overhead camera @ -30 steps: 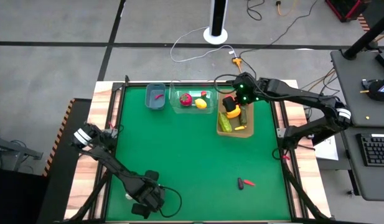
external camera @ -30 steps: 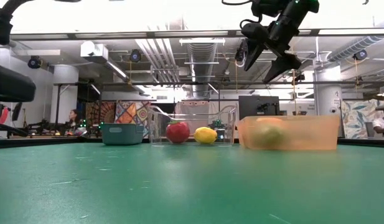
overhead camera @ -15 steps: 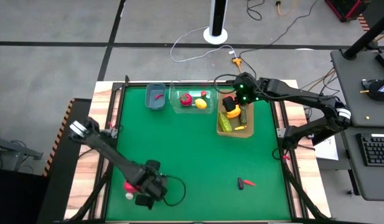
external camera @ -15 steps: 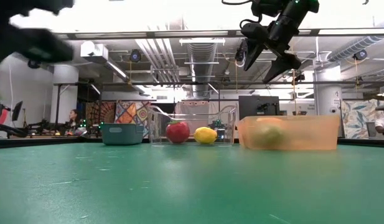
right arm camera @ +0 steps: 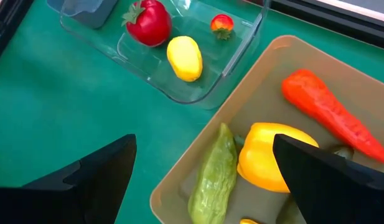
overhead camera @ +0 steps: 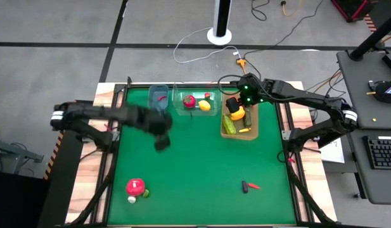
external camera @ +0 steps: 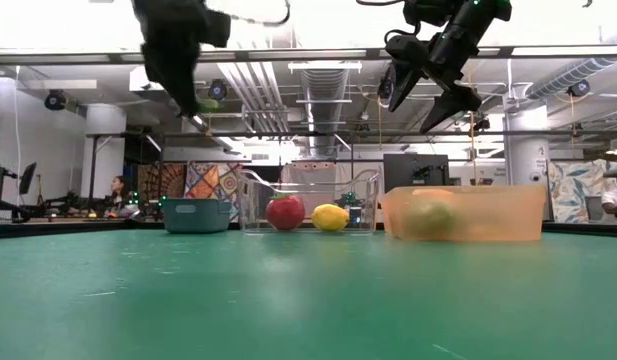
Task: Sort produce into baskets
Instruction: Put the right green chili pepper into the blue bin, then put the orange chili pepper into the blue bin
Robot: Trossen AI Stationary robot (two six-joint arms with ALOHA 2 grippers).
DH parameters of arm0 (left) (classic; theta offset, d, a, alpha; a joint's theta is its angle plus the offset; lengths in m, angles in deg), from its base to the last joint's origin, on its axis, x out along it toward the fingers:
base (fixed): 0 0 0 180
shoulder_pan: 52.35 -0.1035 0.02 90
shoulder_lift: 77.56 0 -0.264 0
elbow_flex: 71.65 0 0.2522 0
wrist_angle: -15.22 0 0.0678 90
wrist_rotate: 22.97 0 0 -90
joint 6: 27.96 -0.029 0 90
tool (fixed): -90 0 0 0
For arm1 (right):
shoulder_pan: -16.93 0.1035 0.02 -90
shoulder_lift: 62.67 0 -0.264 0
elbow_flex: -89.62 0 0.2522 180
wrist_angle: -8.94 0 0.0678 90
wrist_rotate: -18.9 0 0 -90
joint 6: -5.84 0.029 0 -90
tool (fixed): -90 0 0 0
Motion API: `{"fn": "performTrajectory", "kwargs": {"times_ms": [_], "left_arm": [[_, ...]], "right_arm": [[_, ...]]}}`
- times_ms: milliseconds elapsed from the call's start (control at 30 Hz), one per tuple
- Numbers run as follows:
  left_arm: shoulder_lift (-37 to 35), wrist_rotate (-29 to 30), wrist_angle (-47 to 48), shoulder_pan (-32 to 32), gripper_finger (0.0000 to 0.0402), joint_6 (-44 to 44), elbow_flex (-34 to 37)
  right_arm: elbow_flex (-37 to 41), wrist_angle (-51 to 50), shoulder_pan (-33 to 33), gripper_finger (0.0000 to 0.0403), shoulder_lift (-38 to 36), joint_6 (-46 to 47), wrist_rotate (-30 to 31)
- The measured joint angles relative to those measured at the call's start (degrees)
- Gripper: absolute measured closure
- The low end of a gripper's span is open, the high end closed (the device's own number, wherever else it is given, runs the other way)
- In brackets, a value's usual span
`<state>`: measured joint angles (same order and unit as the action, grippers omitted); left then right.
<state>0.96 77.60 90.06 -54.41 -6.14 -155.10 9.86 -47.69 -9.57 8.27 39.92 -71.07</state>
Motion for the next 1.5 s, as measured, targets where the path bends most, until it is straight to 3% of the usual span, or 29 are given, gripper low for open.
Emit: {"fn": "performTrajectory", "kwargs": {"times_ms": [200, 267, 367, 467, 733, 933, 1267, 1500], "left_arm": [[-2.15, -1.25, -2.02, -25.79, 0.0397, -7.52, 0.02], [-0.88, -4.61, -4.15, -34.02, 0.0397, -9.67, 0.04], [2.55, -11.23, -7.34, -42.92, 0.0398, -11.13, 0.07], [6.68, -15.71, -9.44, -47.33, 0.0398, -11.24, 0.07], [15.47, -16.45, -9.67, -48.04, 0.0392, -10.96, 0.09], [16.75, -10.91, -9.84, -48.09, 0.0362, -10.54, 0.09], [14.42, -11.06, -9.53, -47.45, 0.0268, -10.95, 0.09], [6.06, -12.92, -9.37, -42.03, 0.0243, -8.36, 0.09]], "right_arm": [[0.0, 0.06, 0.0, 0.0034, 0.0, 0.0, -0.04], [0.0, 0.21, 0.0, 0.0034, 0.0, 0.0, -0.04], [0.0, 0.22, 0.0, 0.0034, 0.0, 0.02, -0.07], [0.0, 0.2, 0.0, 0.0034, 0.0, 0.52, -0.07], [0.0, 0.16, 0.0, 0.0035, 0.0, 0.95, -0.09], [0.0, 0.15, 0.0, 0.0035, 0.0, 1.29, -0.09], [0.0, -0.12, 0.0, 0.0035, -0.03, 2.48, -0.29], [-1.28, -1.68, 2.33, 0.0035, -3.64, 8.22, -8.48]]}}
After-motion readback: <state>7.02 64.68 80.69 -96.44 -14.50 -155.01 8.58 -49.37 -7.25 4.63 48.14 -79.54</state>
